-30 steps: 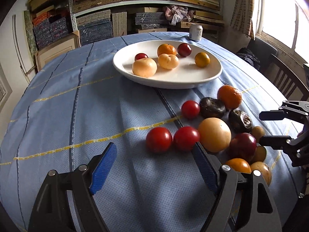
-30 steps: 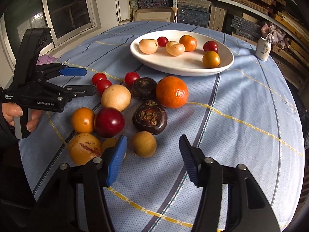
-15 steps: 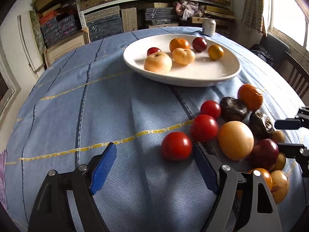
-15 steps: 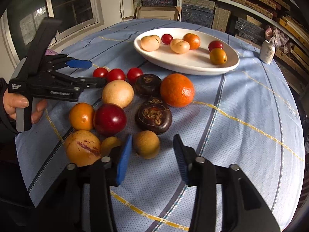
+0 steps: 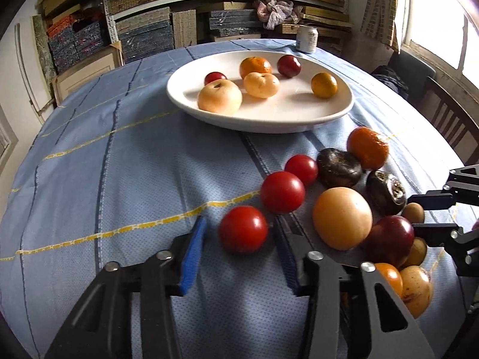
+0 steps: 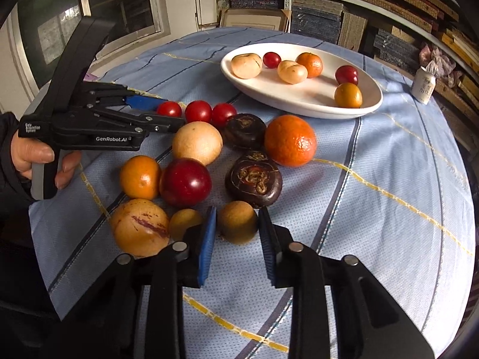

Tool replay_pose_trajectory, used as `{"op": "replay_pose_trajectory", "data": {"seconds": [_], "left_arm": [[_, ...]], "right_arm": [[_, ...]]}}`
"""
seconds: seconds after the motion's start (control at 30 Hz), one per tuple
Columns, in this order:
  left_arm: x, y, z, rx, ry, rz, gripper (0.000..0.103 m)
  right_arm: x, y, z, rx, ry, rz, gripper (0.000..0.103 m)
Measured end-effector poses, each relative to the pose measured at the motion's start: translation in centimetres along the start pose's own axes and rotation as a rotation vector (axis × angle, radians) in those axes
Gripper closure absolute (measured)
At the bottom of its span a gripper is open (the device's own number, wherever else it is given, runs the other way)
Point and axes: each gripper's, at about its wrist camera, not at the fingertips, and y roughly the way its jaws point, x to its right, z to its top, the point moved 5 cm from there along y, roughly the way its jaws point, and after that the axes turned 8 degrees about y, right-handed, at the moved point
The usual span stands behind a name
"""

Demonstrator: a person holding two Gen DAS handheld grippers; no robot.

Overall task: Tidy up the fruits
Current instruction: 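Place a red tomato with the left tool while the right tool places a yellow fruit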

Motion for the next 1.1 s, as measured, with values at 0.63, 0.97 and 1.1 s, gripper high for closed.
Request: {"op": "replay_pose_trajectory", "data": {"seconds": [0.63, 0.97, 1.1], "left_arm": [[0.1, -3.3, 1.6, 0.071, -0.042, -0.038, 0.074], [0.9, -1.2, 9.7, 0.101, -0.01, -0.085, 0.073], [0.6, 1.2, 11.6, 0.087, -0.01, -0.104, 0.073]], "right_arm": [[0.8, -2.2, 1.8, 0.08, 0.035, 0.009, 0.076], [4.0, -3.1, 10.3, 0.151, 0.055, -0.021, 0.076], [5.6, -1.0, 13.0, 0.132, 0.055, -0.037, 0.076]]}}
